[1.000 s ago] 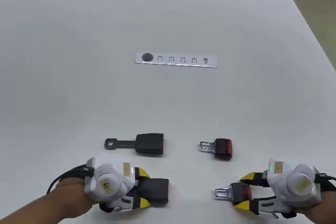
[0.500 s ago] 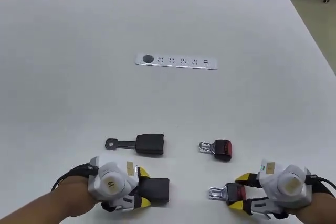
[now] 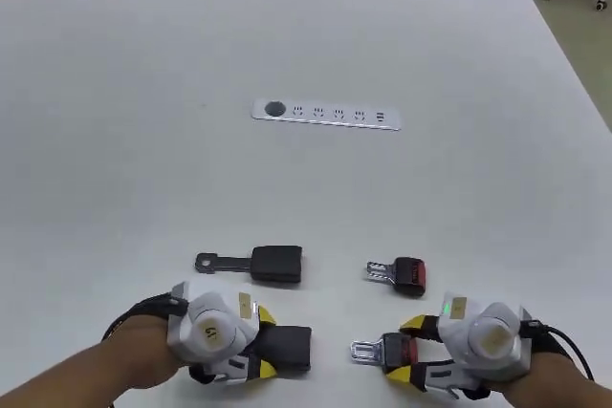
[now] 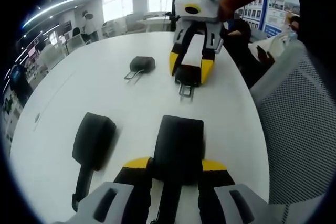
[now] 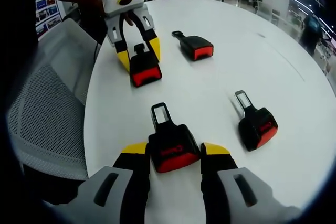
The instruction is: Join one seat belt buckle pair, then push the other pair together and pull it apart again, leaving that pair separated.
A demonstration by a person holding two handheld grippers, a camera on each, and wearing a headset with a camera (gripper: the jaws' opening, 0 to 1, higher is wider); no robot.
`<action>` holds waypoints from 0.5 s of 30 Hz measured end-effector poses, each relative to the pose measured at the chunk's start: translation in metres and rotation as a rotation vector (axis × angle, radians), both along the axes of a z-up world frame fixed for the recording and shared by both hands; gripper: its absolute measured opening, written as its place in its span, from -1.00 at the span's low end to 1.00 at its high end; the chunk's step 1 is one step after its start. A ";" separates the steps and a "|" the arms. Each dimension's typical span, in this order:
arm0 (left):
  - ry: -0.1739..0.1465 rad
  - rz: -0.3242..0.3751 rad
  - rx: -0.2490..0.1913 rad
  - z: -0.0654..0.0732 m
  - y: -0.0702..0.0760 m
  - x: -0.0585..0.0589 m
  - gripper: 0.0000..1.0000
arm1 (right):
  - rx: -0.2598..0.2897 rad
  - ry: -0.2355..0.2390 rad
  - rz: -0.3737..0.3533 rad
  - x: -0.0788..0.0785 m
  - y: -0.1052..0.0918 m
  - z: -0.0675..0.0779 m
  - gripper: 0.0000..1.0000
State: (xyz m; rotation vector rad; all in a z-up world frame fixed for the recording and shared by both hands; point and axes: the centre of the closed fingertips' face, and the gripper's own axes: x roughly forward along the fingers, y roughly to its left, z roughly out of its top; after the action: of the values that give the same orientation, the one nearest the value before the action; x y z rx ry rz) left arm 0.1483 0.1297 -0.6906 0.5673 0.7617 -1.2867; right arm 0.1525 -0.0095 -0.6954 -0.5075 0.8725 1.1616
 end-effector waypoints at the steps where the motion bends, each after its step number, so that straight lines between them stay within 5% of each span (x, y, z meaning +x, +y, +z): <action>1: 0.000 0.000 0.001 0.000 0.000 0.000 -0.31 | 0.004 -0.003 0.006 0.000 0.006 -0.001 -0.26; 15: 0.001 0.000 0.008 -0.003 0.001 0.000 -0.31 | 0.051 -0.014 0.024 0.002 0.043 0.000 -0.26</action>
State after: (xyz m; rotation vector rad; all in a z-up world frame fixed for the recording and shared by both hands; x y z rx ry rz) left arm 0.1487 0.1302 -0.6935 0.5736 0.7681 -1.2839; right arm 0.1550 0.0332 -0.6950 -0.4845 0.8246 1.1977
